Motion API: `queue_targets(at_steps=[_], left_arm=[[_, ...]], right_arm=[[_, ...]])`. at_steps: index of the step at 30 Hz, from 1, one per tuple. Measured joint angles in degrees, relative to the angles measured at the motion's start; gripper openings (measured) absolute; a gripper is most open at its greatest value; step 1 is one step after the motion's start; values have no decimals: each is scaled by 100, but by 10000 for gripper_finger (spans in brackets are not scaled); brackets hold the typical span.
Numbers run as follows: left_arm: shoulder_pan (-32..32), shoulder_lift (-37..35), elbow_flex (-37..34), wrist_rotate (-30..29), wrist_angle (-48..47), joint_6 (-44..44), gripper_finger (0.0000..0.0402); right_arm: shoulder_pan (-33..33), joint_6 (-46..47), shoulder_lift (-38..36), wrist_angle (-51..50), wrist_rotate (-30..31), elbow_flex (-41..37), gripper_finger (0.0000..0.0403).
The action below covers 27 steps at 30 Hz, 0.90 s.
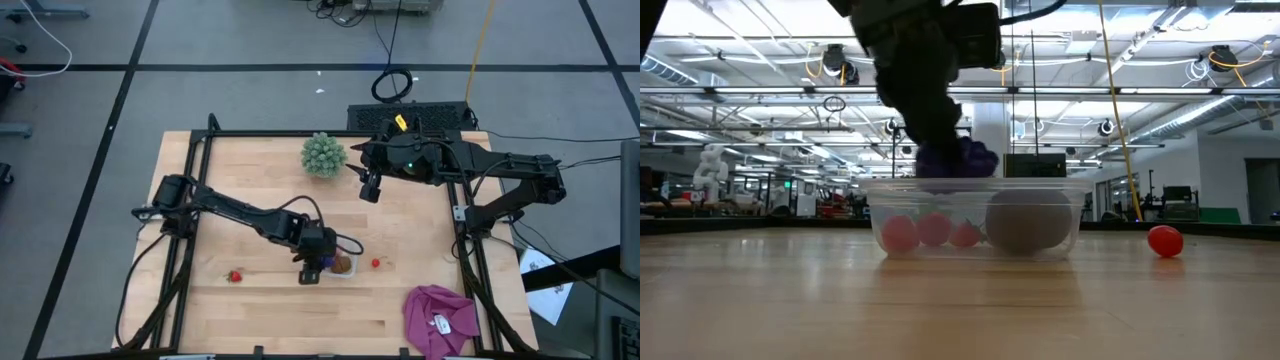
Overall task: Pick and placing Produce into tupperware
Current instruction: Put the violet grapes into the bin
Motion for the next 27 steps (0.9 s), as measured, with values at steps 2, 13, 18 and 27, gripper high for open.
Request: queue_targets(at_steps=[2, 13, 18, 27], left_arm=[[23, 18, 0, -2, 87, 8, 228], [128, 319, 4, 0, 193, 14, 228], [114, 335, 2, -37, 225, 6, 228], [120, 335, 2, -61, 242, 45, 235]], right_arm=[[-1, 0, 0, 3, -1, 0, 189], [0, 21, 0, 4, -2, 0, 189], [-1, 22, 0, 4, -3, 0, 189], [0, 24, 0, 2, -3, 0, 189]])
